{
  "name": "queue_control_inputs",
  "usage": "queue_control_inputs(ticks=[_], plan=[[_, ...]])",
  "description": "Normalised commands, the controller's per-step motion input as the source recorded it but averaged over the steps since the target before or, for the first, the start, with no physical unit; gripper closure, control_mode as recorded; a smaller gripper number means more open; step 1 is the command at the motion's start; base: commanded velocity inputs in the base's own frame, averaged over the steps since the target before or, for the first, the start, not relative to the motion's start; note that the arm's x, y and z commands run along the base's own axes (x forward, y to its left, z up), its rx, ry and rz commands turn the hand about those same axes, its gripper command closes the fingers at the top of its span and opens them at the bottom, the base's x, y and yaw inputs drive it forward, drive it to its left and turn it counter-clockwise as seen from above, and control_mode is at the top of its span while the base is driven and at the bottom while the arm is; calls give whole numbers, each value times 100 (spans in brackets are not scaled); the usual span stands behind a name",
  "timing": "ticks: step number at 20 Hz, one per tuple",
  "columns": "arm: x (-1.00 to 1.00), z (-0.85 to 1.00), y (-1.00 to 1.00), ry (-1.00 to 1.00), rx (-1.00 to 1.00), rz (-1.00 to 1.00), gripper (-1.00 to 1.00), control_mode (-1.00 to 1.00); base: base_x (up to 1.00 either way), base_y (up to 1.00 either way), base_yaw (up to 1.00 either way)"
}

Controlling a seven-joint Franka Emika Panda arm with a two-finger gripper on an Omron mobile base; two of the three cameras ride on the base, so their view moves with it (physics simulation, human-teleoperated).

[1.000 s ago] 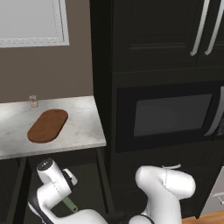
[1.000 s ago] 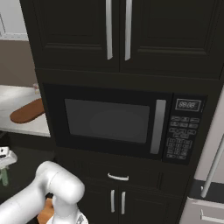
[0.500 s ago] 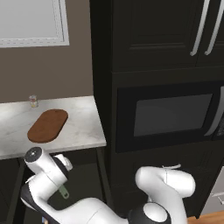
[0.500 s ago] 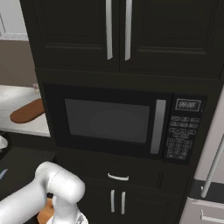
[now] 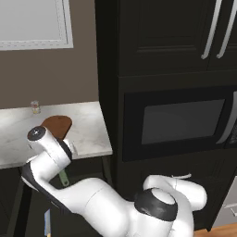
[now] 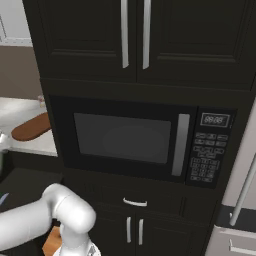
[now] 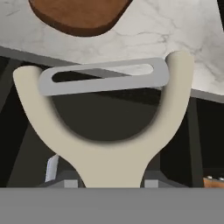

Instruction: Open the drawer on the left and place the cutting tools on the cutting board.

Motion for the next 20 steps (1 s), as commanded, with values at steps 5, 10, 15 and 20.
queue_control_inputs(ticks=[5, 10, 15, 20], plan=[[81, 71, 0, 0, 3, -19, 100, -100, 0, 0, 0], [90, 27, 0, 0, 3, -18, 100, -100, 0, 0, 0], [36, 0, -2, -1, 14, -3, 100, -100, 0, 0, 0], [0, 0, 0, 0, 1, 0, 100, -100, 0, 0, 0]])
